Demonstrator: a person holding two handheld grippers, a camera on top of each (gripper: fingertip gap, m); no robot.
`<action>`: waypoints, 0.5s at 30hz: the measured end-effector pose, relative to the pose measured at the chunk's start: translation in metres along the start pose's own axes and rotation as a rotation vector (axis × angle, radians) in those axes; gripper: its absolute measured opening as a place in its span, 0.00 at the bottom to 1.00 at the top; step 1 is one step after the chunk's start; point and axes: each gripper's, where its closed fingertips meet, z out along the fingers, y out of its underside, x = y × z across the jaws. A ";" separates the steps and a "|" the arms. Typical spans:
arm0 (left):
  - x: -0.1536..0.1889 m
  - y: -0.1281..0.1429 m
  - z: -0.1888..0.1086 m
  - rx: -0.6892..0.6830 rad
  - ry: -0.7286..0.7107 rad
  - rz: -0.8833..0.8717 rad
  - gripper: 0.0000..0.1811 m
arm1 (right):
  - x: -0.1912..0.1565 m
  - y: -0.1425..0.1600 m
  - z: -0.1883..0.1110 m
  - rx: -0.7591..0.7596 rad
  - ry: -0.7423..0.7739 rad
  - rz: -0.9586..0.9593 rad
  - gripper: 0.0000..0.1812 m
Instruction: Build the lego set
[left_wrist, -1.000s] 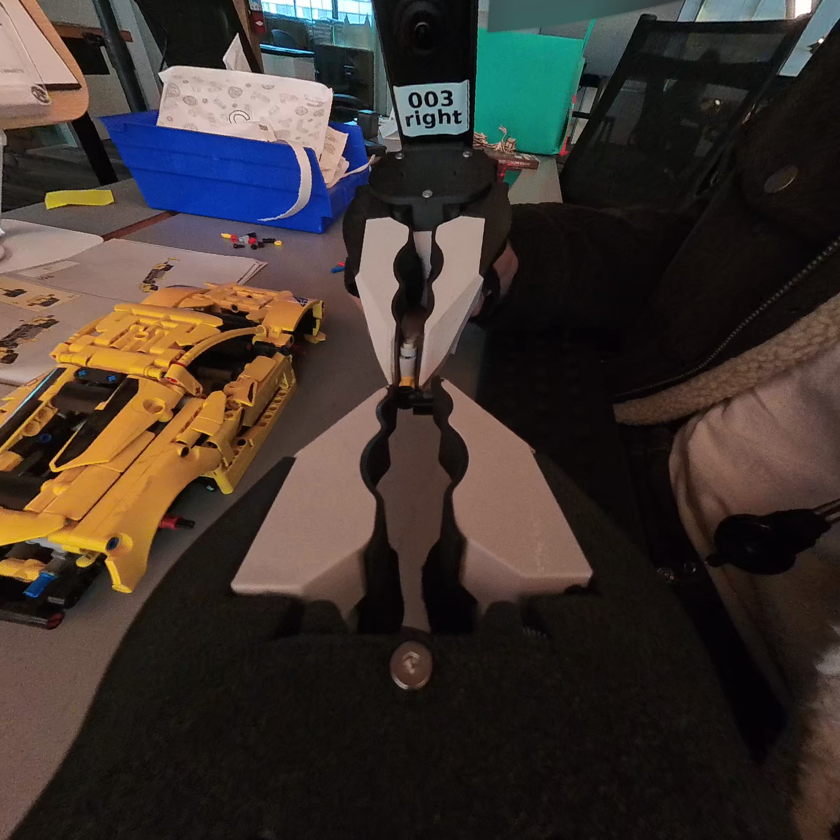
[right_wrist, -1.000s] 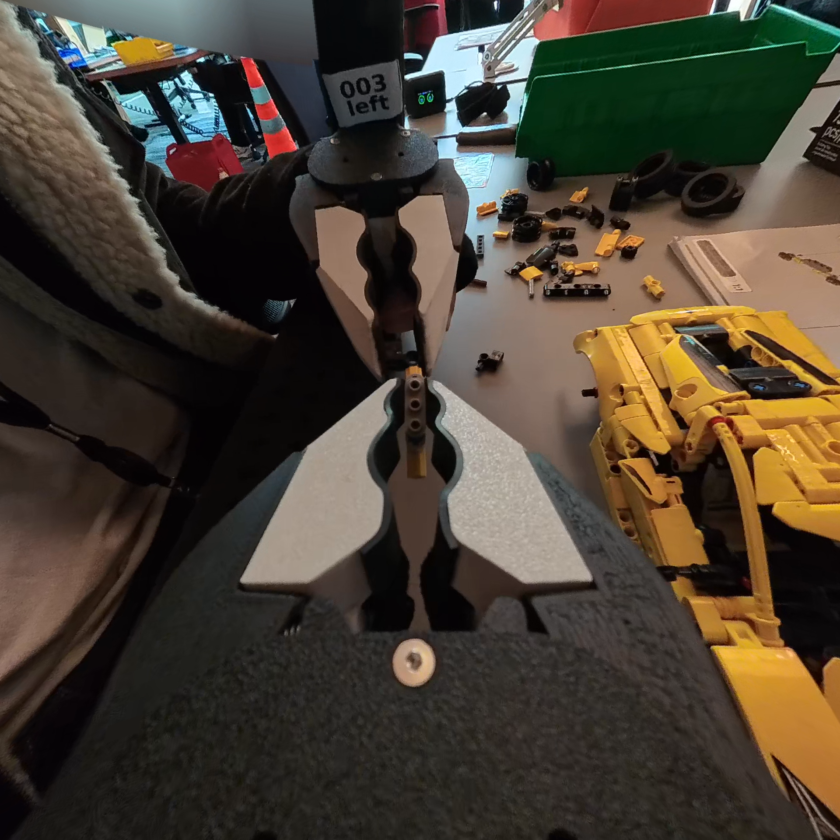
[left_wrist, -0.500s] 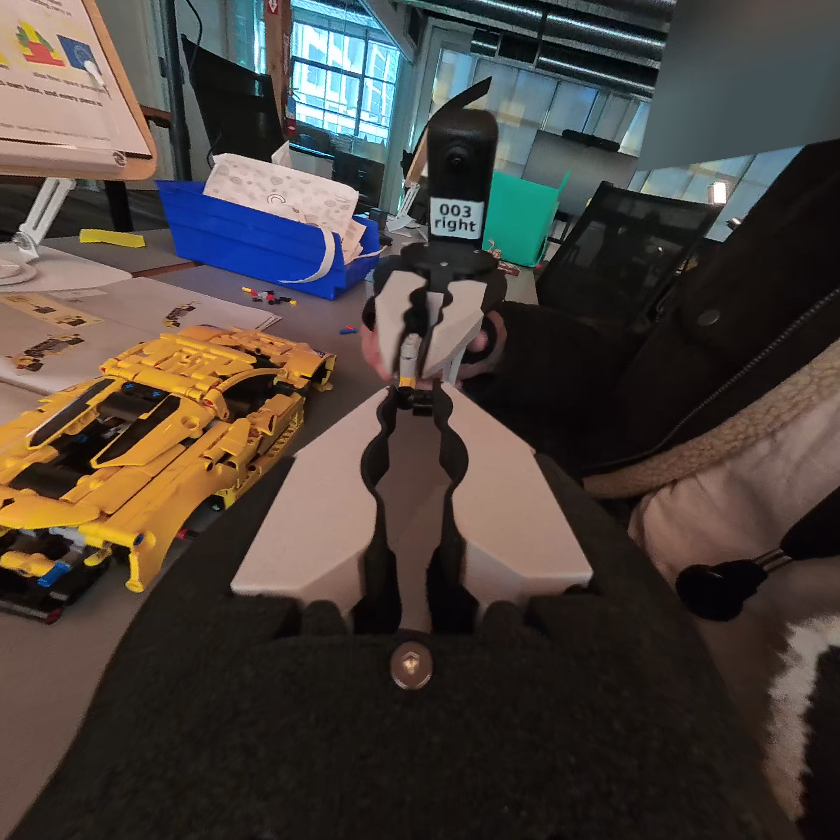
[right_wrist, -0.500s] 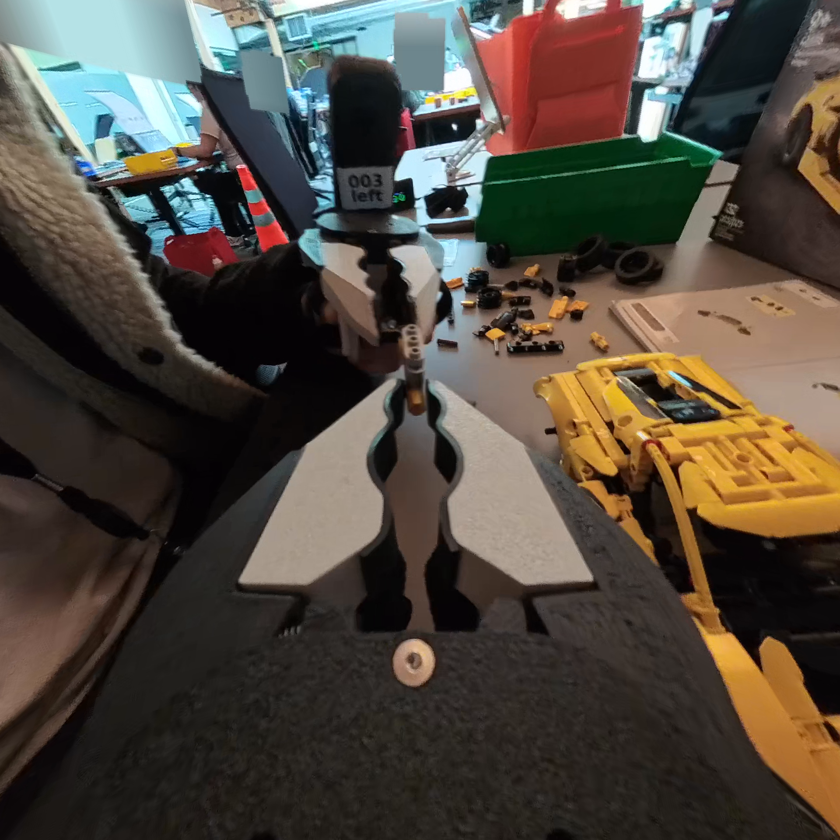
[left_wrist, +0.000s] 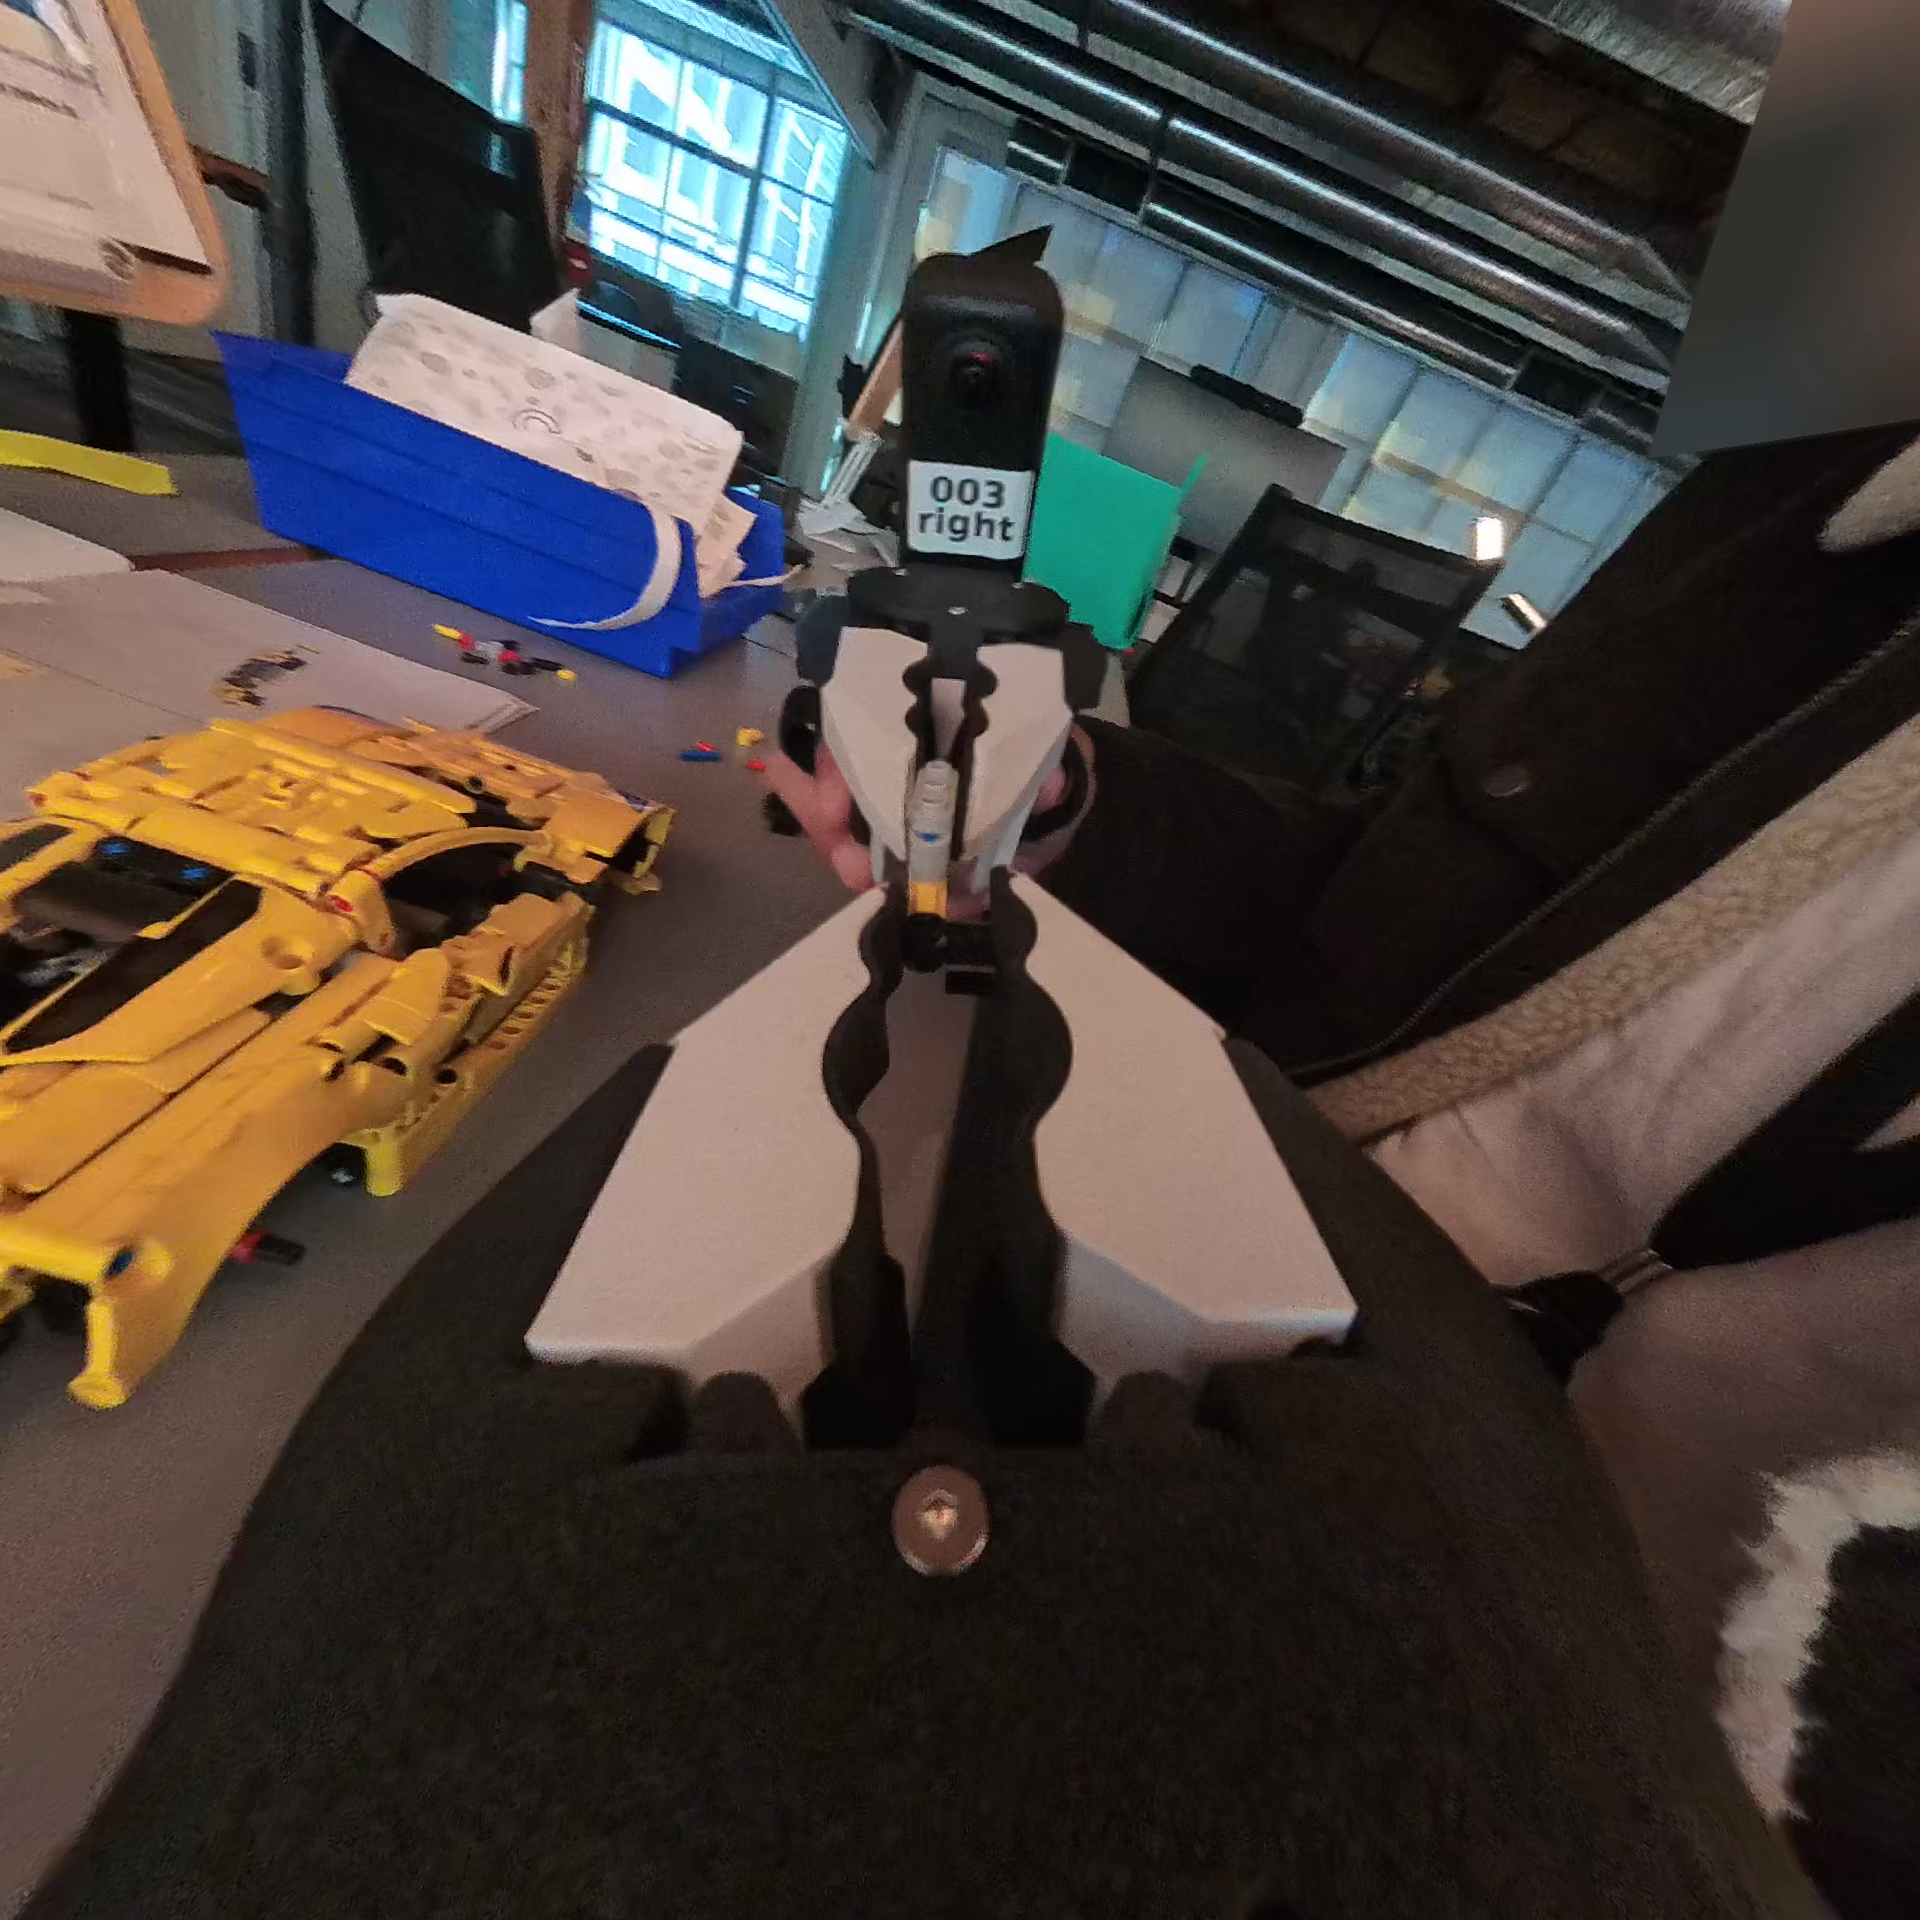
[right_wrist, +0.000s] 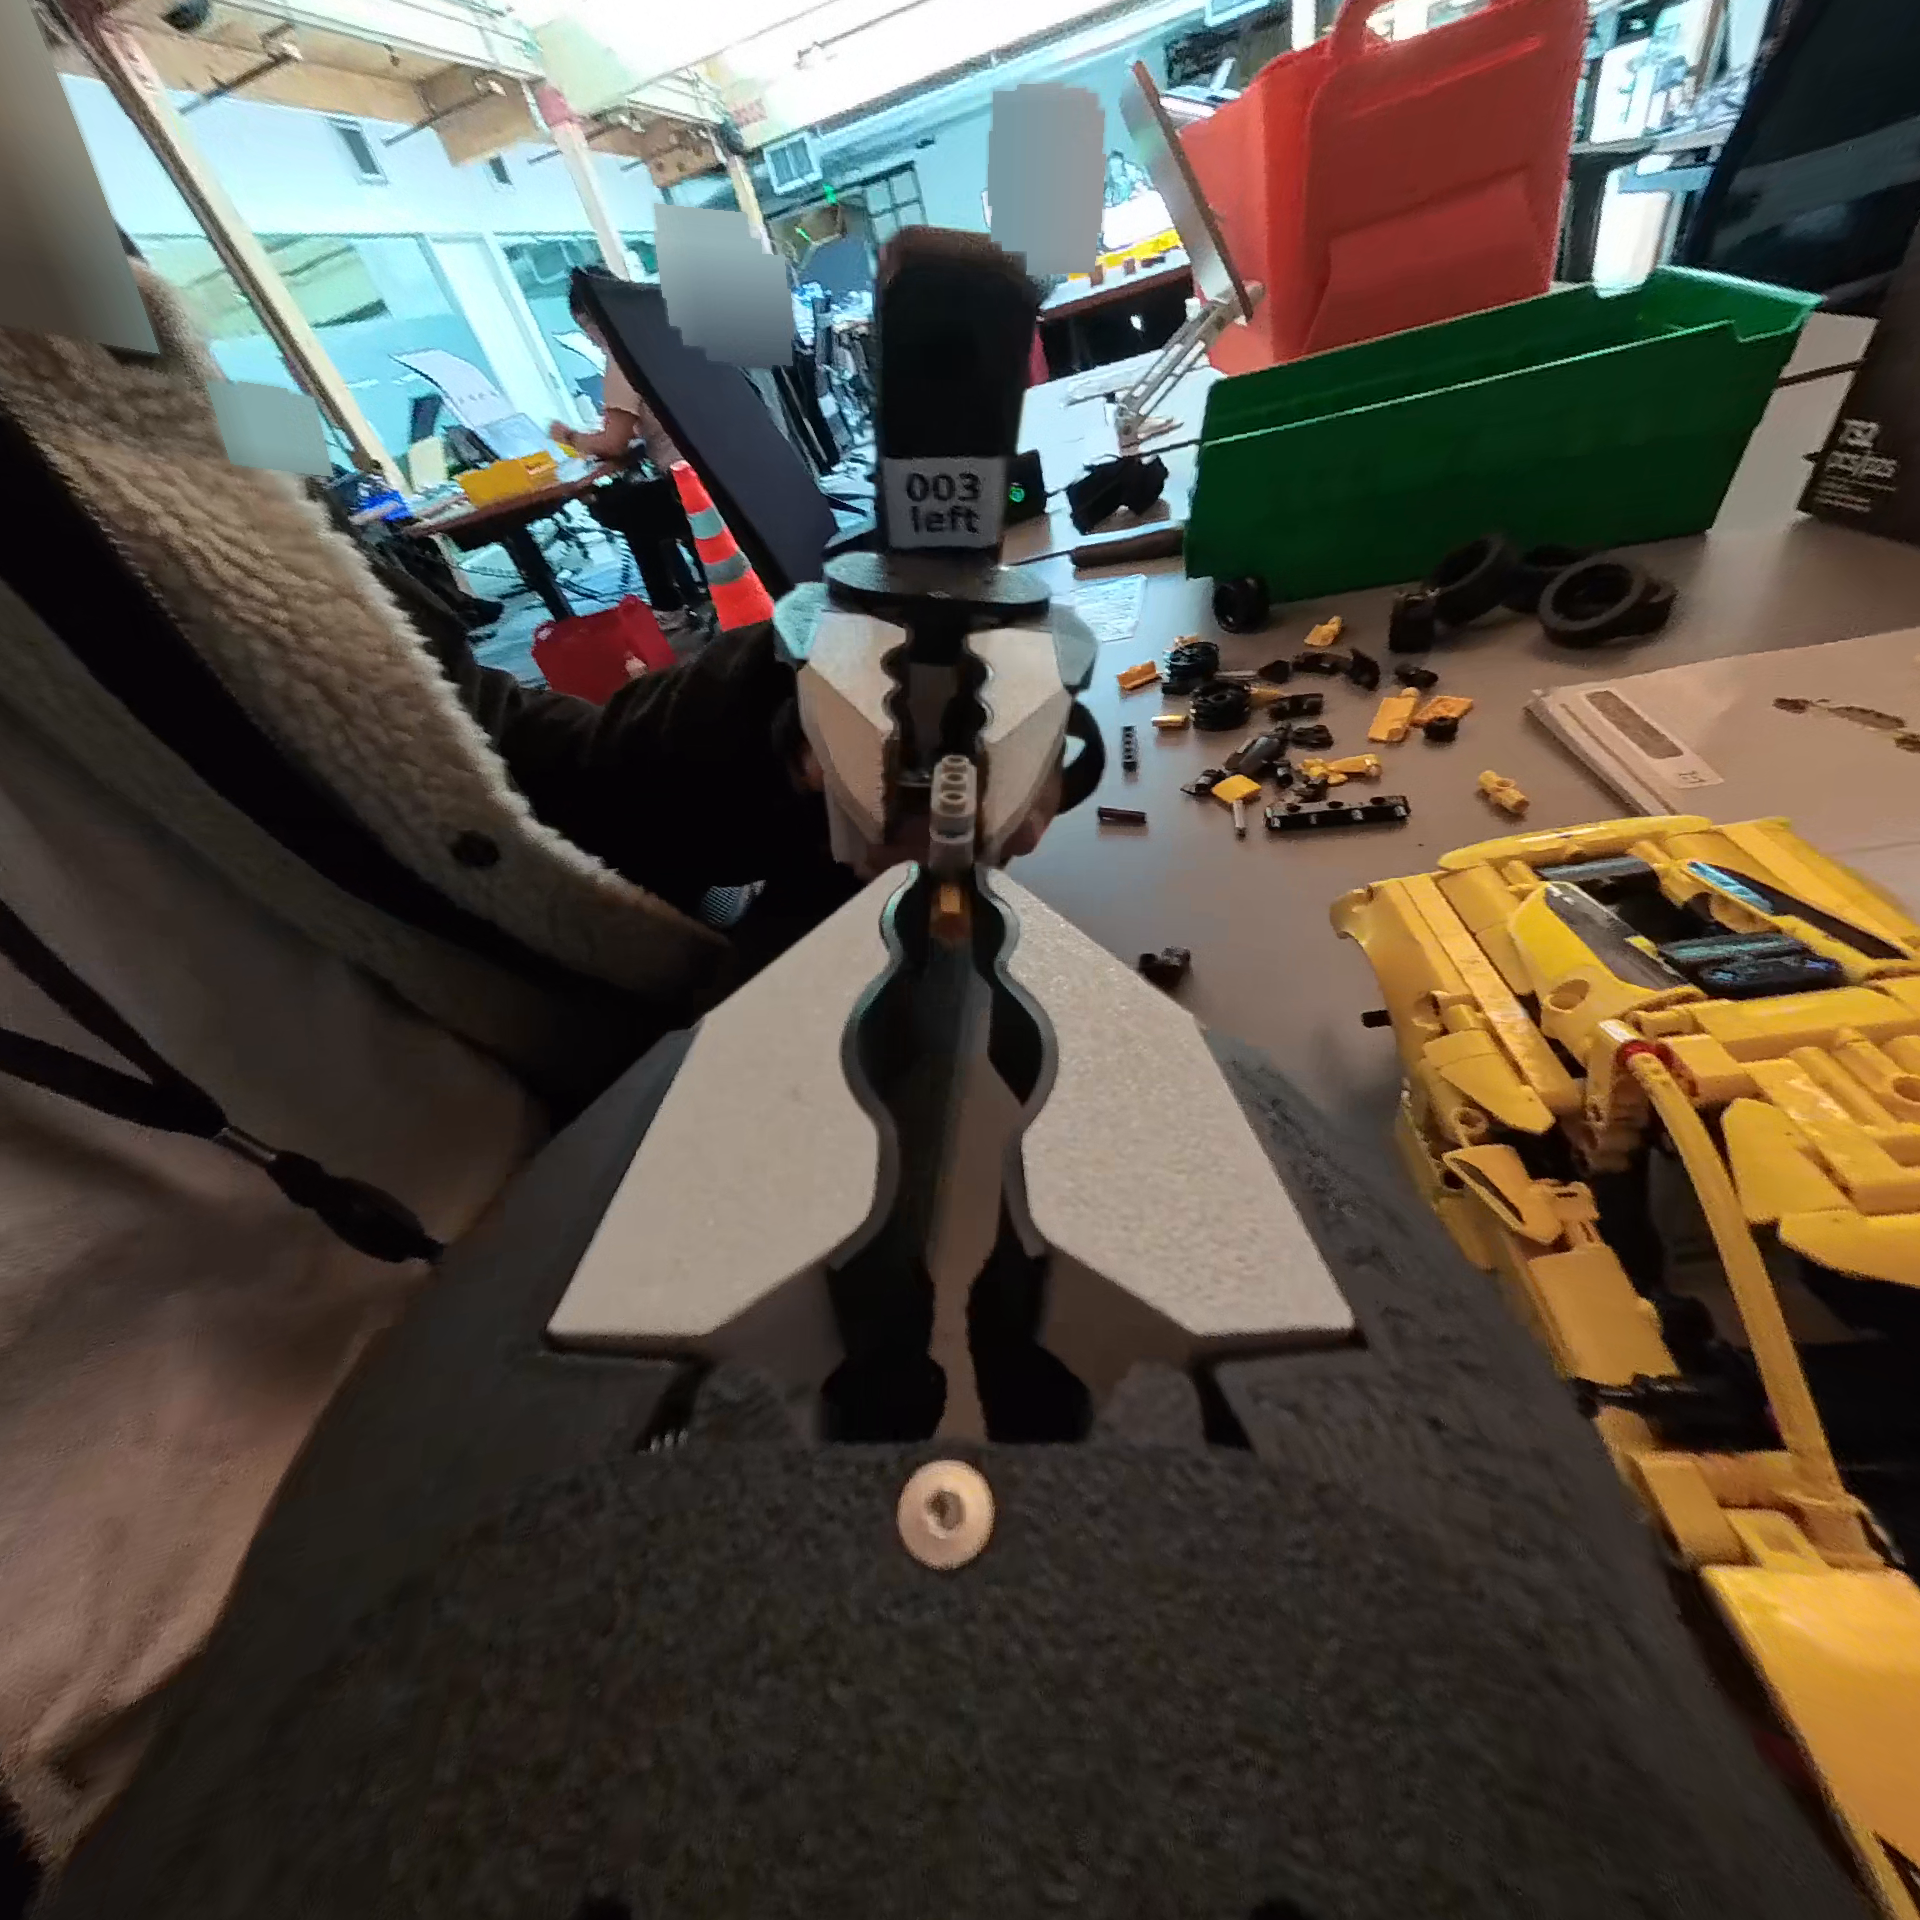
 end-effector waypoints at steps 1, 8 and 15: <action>0.003 -0.001 0.000 0.005 0.019 -0.004 0.09 | -0.003 -0.001 0.000 0.012 -0.027 0.019 0.03; 0.003 -0.002 -0.002 0.013 0.032 -0.021 0.09 | -0.004 -0.002 0.001 0.016 -0.028 0.022 0.03; -0.008 0.003 -0.003 -0.020 -0.027 -0.012 0.09 | 0.011 -0.010 -0.008 0.056 0.036 0.056 0.14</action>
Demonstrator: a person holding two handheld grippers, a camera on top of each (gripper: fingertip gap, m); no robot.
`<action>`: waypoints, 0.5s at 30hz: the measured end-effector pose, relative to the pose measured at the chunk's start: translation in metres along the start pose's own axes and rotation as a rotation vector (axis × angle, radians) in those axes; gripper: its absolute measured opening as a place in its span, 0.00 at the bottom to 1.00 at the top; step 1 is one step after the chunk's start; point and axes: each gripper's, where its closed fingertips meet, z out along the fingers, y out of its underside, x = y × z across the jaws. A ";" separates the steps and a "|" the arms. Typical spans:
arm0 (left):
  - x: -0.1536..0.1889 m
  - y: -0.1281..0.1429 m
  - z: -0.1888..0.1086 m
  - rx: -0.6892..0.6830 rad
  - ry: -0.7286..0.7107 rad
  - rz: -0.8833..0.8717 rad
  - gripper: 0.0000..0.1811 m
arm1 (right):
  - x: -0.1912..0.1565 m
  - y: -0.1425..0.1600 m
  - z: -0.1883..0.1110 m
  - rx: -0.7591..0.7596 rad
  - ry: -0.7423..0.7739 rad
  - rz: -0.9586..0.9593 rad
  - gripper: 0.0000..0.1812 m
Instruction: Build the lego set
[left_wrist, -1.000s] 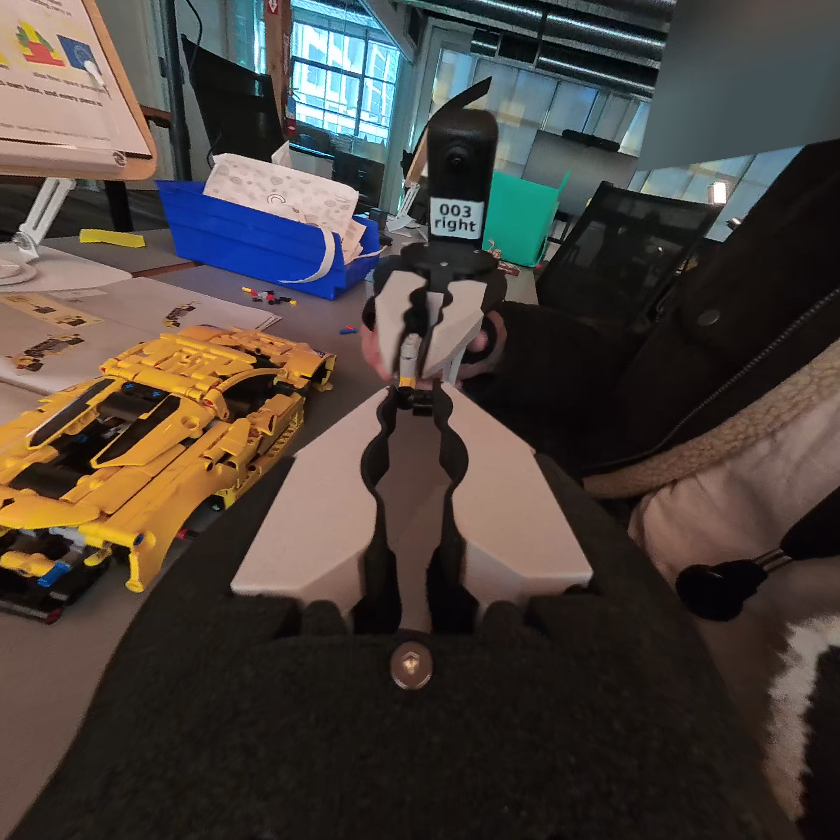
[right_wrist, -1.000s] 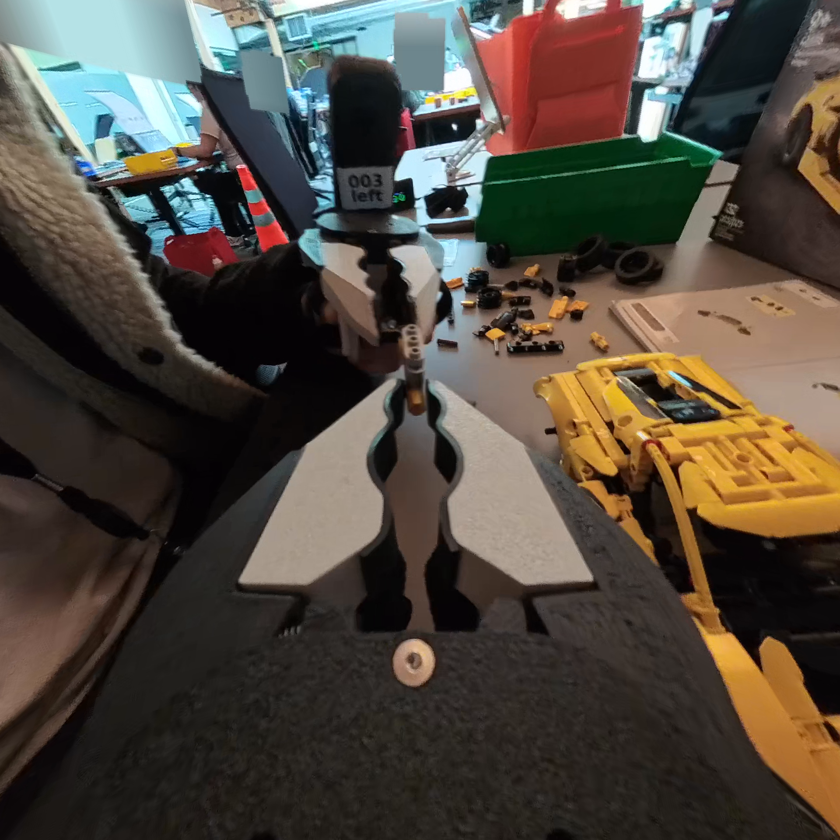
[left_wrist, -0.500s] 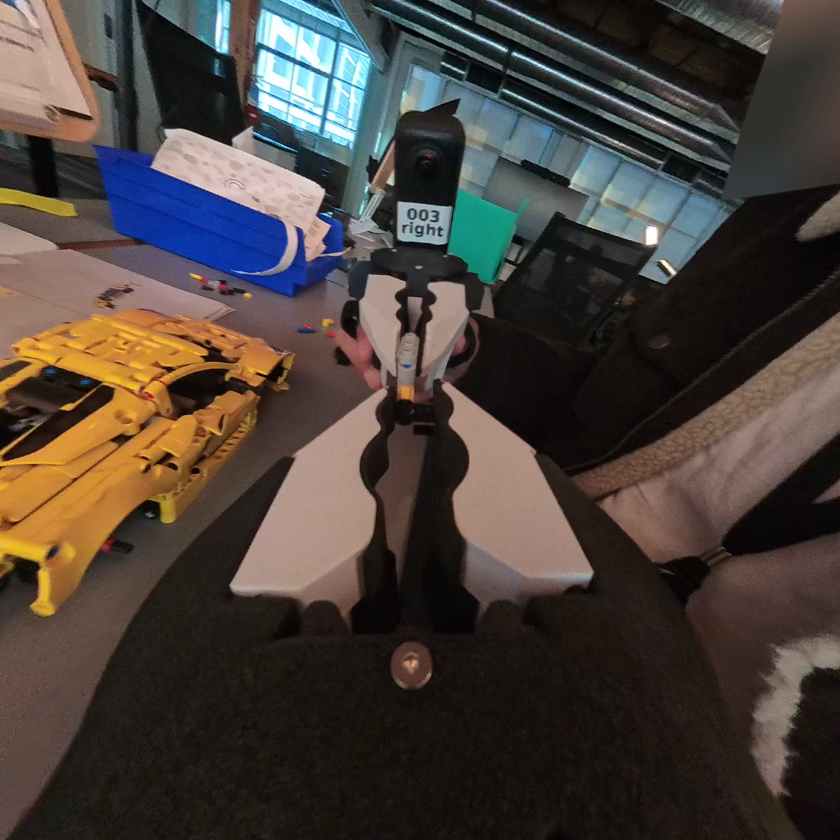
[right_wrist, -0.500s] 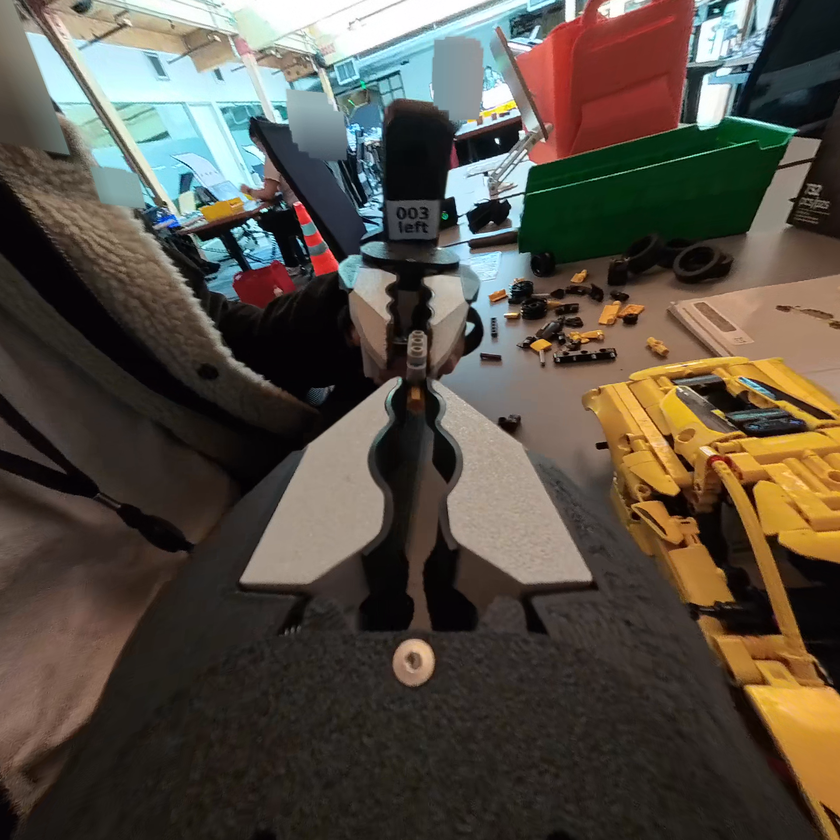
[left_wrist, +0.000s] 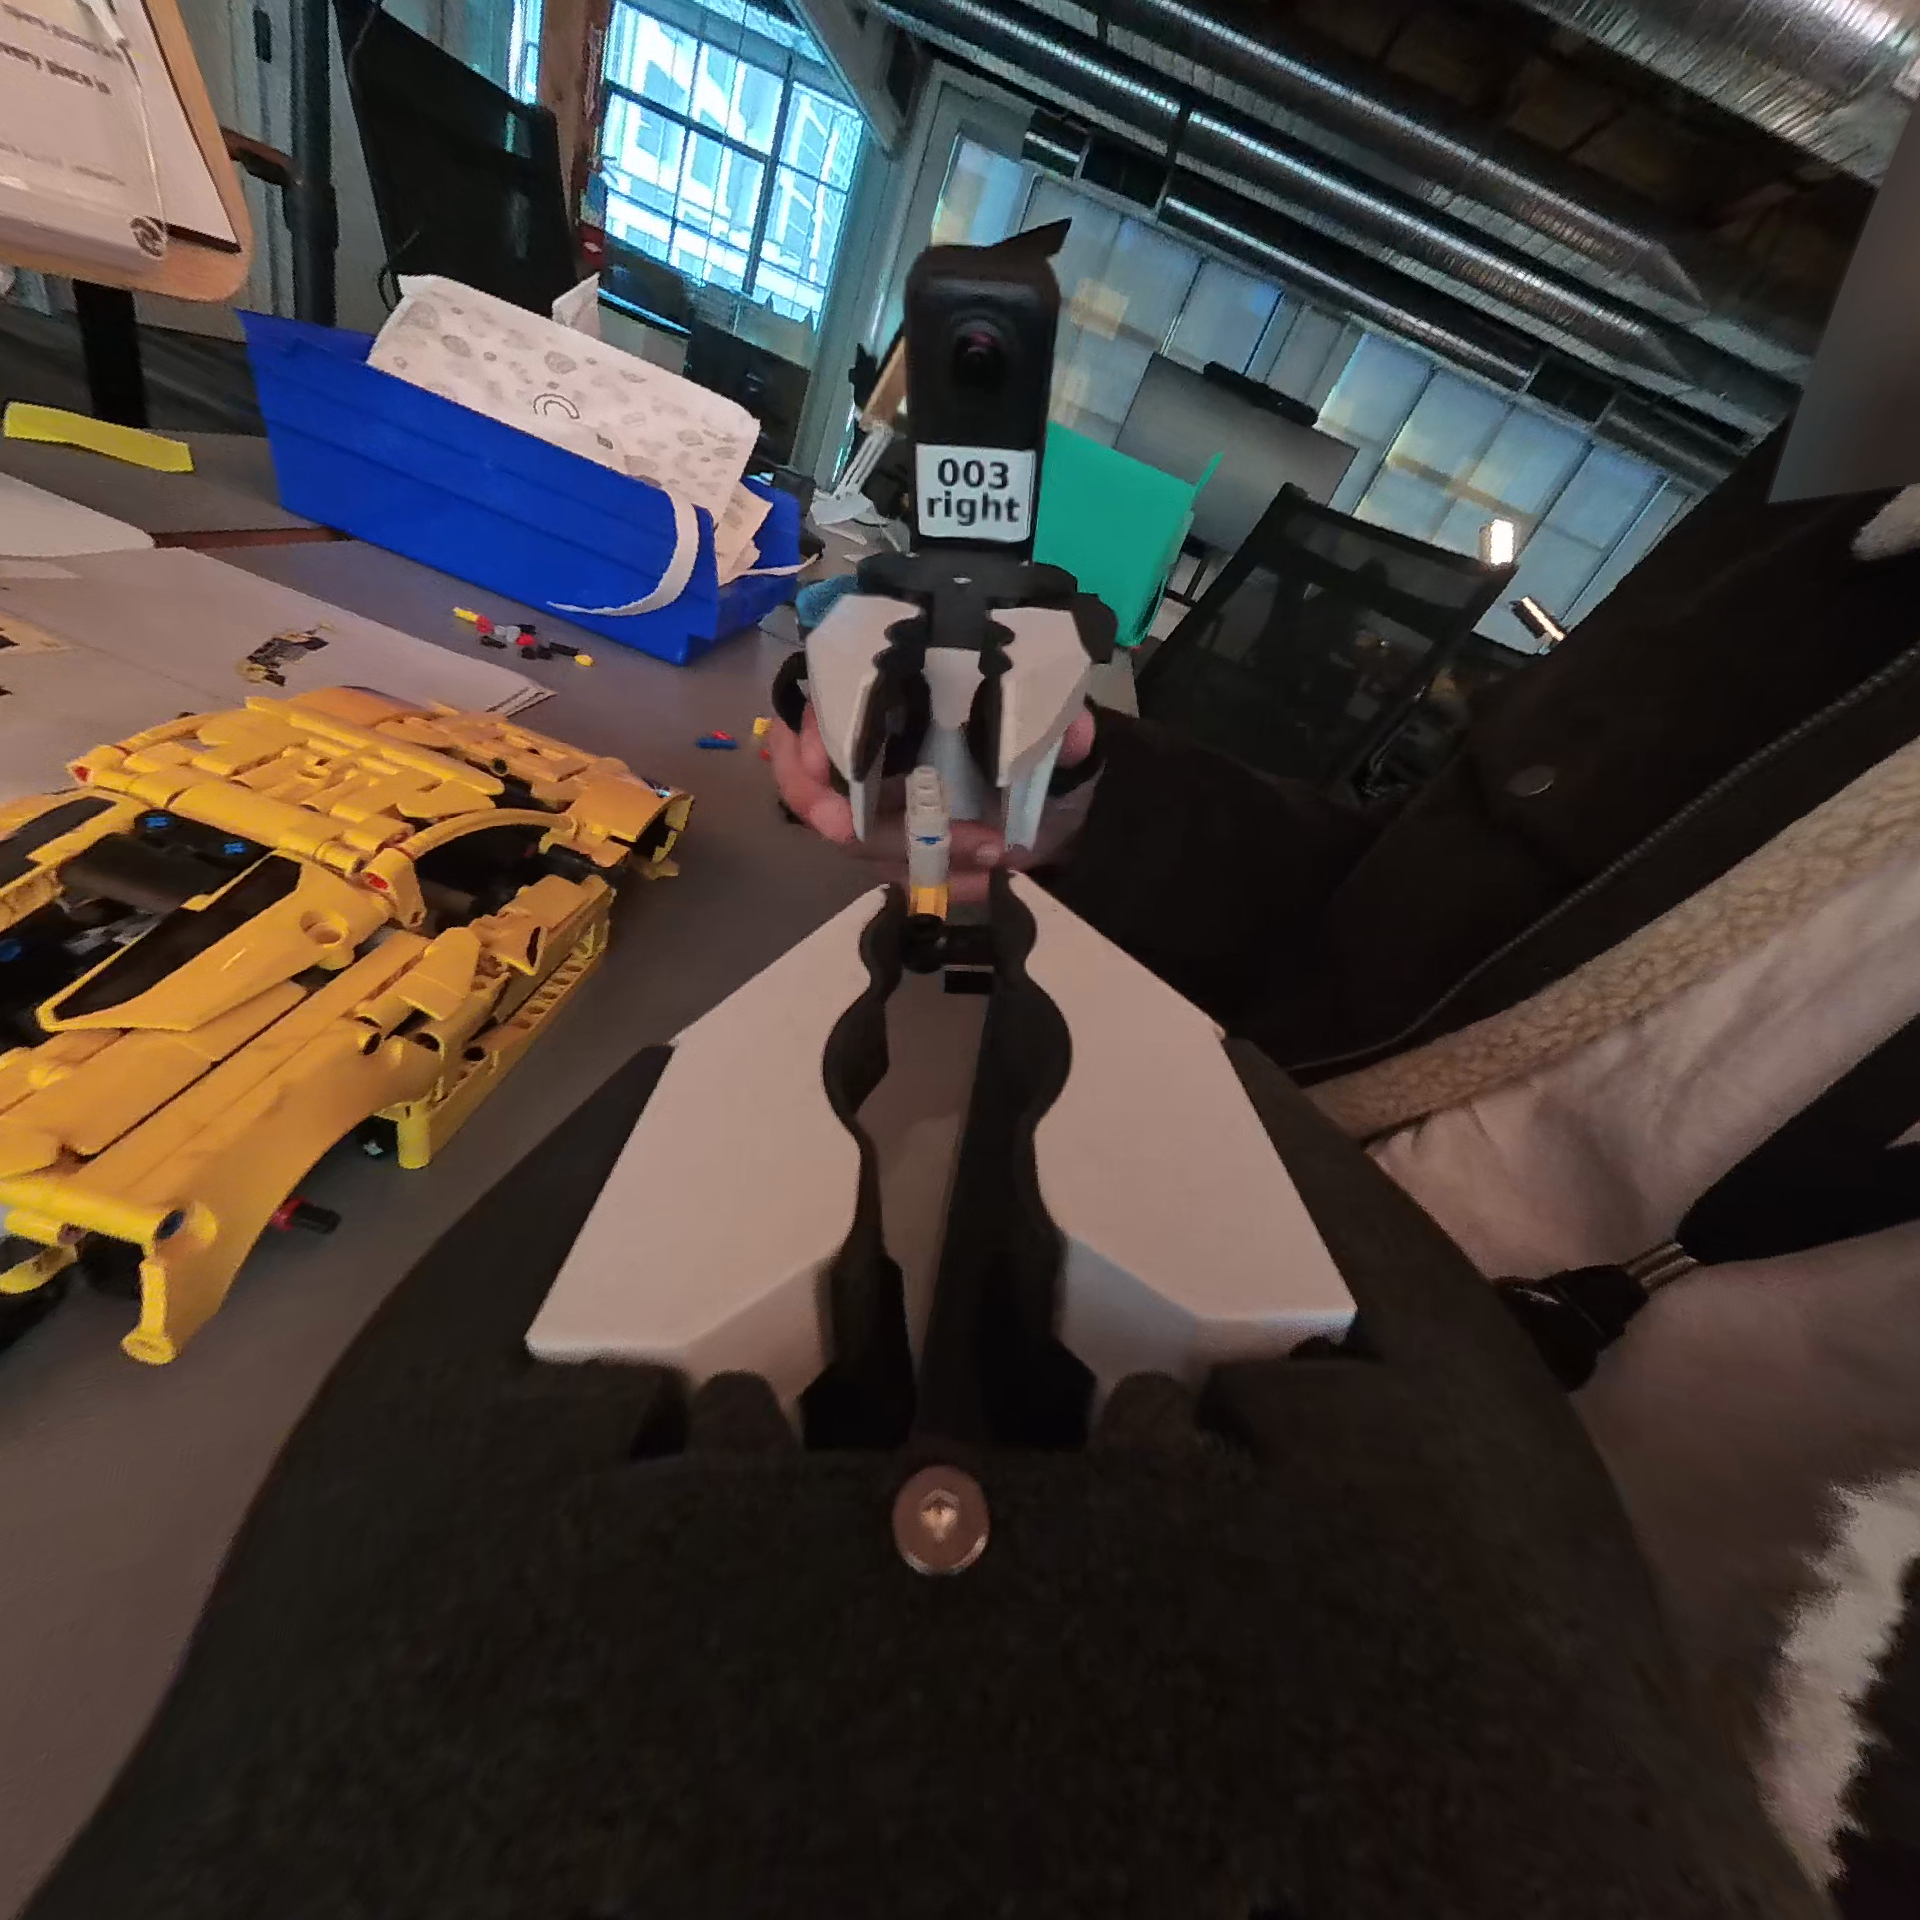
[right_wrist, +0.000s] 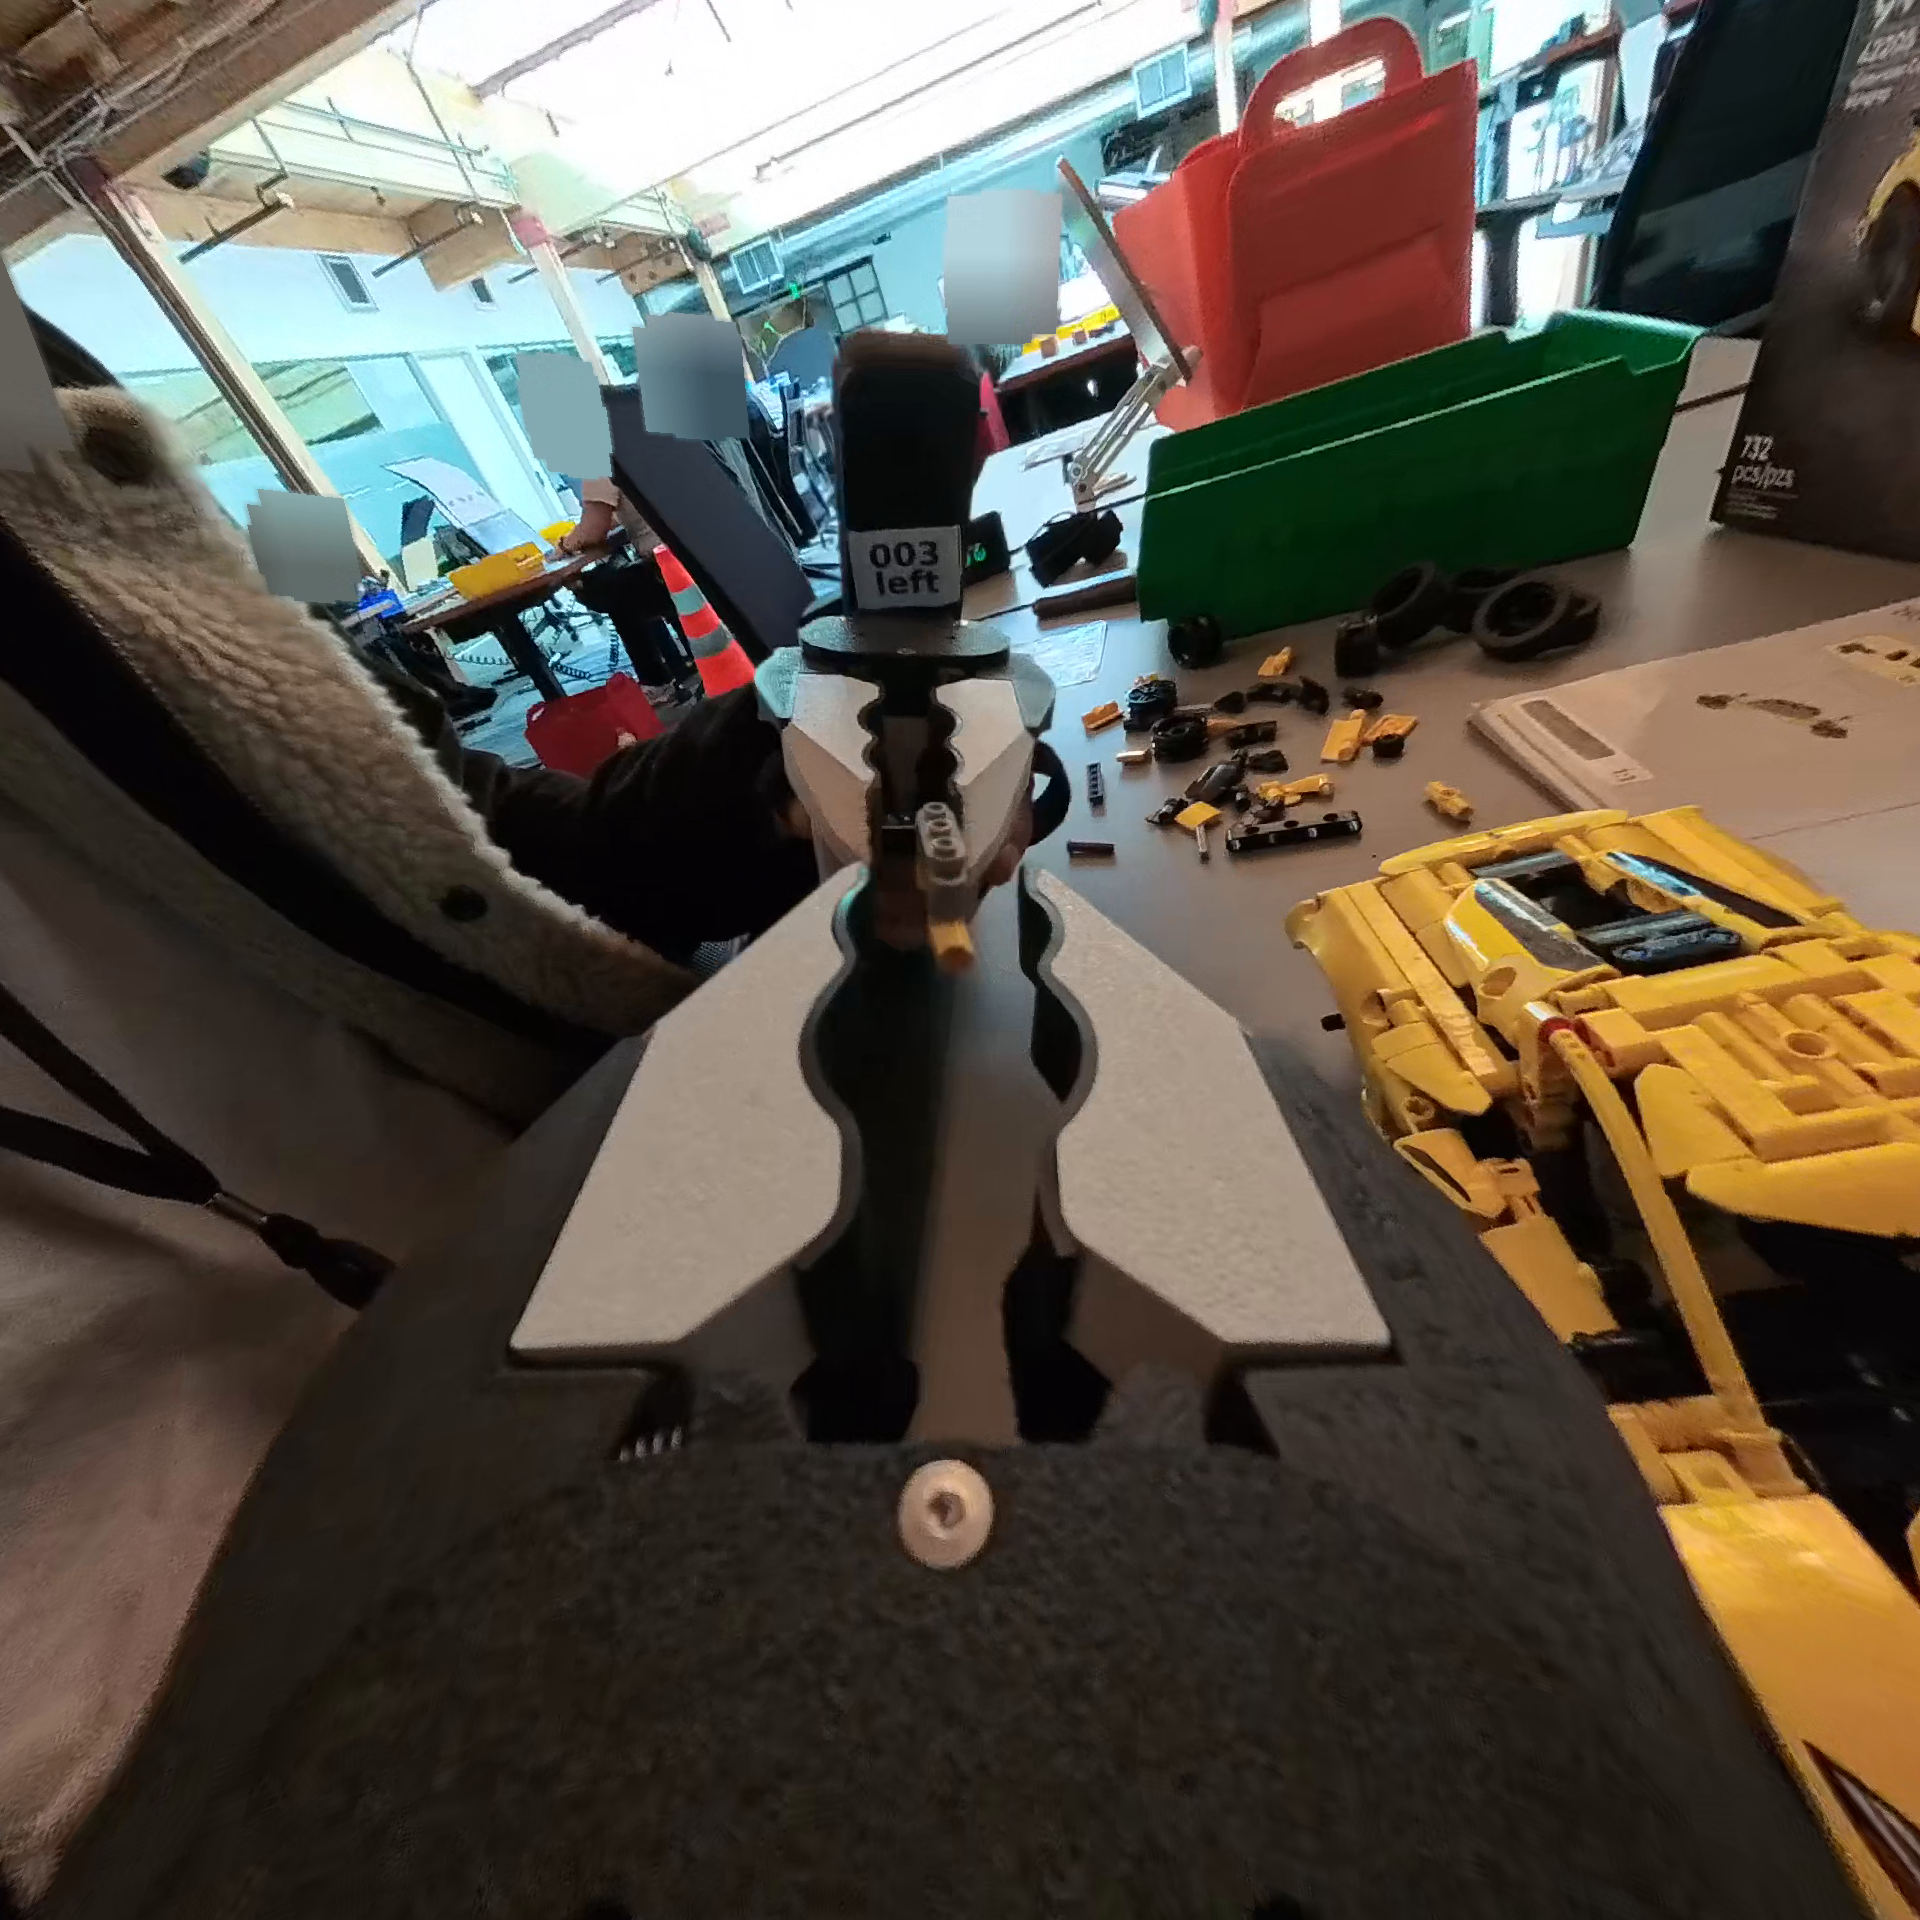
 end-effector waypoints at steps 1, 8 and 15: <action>0.001 0.003 0.002 -0.015 0.002 0.002 0.09 | -0.001 0.002 0.001 -0.010 -0.009 0.004 0.13; -0.010 -0.002 0.002 0.014 -0.082 0.000 0.09 | 0.003 0.004 0.008 -0.039 0.010 0.033 0.03; -0.023 -0.005 0.003 0.067 -0.137 -0.117 0.16 | 0.009 -0.025 0.014 0.133 -0.018 0.210 0.03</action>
